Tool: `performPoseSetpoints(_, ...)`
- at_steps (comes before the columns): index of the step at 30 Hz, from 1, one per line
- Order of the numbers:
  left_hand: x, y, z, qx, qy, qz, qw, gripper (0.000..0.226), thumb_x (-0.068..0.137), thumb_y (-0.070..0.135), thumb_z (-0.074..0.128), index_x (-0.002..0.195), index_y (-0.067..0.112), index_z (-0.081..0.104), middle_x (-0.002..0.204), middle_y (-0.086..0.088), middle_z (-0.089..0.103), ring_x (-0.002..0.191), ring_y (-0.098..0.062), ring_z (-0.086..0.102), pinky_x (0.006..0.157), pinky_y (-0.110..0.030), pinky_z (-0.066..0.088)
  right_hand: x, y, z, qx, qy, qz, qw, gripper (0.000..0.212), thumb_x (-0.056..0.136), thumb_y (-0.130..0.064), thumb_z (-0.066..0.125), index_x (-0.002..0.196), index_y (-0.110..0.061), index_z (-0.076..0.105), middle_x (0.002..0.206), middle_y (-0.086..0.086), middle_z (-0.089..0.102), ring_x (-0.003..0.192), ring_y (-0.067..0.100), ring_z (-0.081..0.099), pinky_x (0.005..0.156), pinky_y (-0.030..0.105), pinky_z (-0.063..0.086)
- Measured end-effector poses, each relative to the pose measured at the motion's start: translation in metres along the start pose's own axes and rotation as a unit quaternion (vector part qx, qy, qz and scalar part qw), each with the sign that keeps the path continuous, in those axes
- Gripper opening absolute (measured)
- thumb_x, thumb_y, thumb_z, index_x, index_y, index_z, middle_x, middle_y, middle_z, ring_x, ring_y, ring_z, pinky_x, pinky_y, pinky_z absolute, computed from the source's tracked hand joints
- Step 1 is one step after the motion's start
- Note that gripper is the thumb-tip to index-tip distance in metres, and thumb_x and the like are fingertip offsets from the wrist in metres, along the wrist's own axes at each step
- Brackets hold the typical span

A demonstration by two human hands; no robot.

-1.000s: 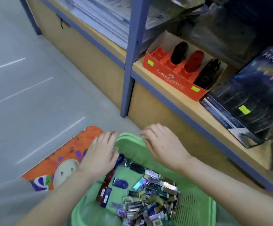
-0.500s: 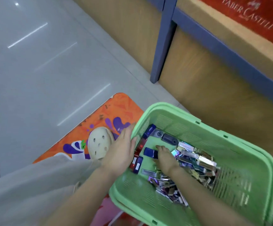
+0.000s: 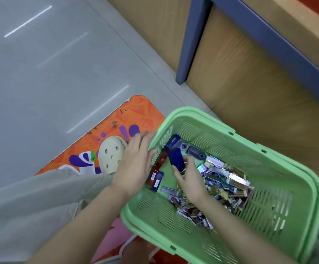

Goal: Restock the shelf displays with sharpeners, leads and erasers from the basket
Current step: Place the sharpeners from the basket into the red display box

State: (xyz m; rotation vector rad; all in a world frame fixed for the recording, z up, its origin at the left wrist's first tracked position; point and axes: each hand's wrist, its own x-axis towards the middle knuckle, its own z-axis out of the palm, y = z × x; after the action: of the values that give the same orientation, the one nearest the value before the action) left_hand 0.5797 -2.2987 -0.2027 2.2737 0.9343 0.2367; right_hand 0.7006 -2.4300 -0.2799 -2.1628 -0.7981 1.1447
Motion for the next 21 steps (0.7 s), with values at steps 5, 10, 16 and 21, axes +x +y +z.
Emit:
performPoseSetpoints(5, 0.001, 0.023, -0.006, -0.126, 0.074, -0.057, 0.988, 0.047, 0.094, 0.044, 0.031, 0.119, 0.014, 0.056, 0.117, 0.003, 0.043, 0.115, -0.007, 0.037, 0.102, -0.017, 0.025, -0.025, -0.050, -0.009, 0.160, 0.075, -0.156, 0.972, 0.031, 0.089, -0.022, 0.065, 0.101, -0.034, 0.038, 0.095, -0.012, 0.058, 0.083, 0.007, 0.059, 0.076, 0.023, 0.049)
performPoseSetpoints(10, 0.005, 0.062, -0.008, -0.260, 0.127, -0.120, 0.950, 0.015, 0.090, 0.041, 0.046, 0.095, 0.030, 0.054, 0.095, 0.008, 0.056, 0.094, -0.006, 0.048, 0.084, -0.015, 0.036, -0.032, -0.087, -0.016, 0.229, 0.059, -0.230, 0.944, 0.033, 0.083, -0.023, 0.065, 0.105, -0.030, 0.041, 0.097, -0.004, 0.059, 0.085, 0.008, 0.060, 0.076, 0.019, 0.049)
performPoseSetpoints(16, 0.018, 0.055, -0.031, -0.351, 0.219, -0.186, 0.891, 0.007, 0.096, 0.032, 0.043, 0.093, 0.027, 0.047, 0.087, -0.010, 0.063, 0.077, -0.018, 0.063, 0.071, -0.035, 0.053, -0.006, -0.064, -0.029, 0.139, 0.084, -0.143, 0.976, 0.022, 0.096, -0.015, 0.053, 0.117, -0.014, 0.046, 0.108, -0.001, 0.058, 0.096, 0.011, 0.058, 0.085, 0.016, 0.045)
performPoseSetpoints(21, 0.019, 0.029, -0.028, -0.305, 0.226, -0.218, 0.899, 0.008, 0.100, 0.022, 0.042, 0.095, 0.021, 0.047, 0.090, -0.006, 0.060, 0.077, -0.007, 0.056, 0.074, -0.026, 0.049, 0.061, -0.013, -0.011, 0.091, -0.038, 0.168, 0.981, 0.022, 0.101, -0.033, 0.040, 0.111, -0.015, 0.045, 0.099, 0.008, 0.053, 0.093, 0.019, 0.055, 0.082, 0.022, 0.043)
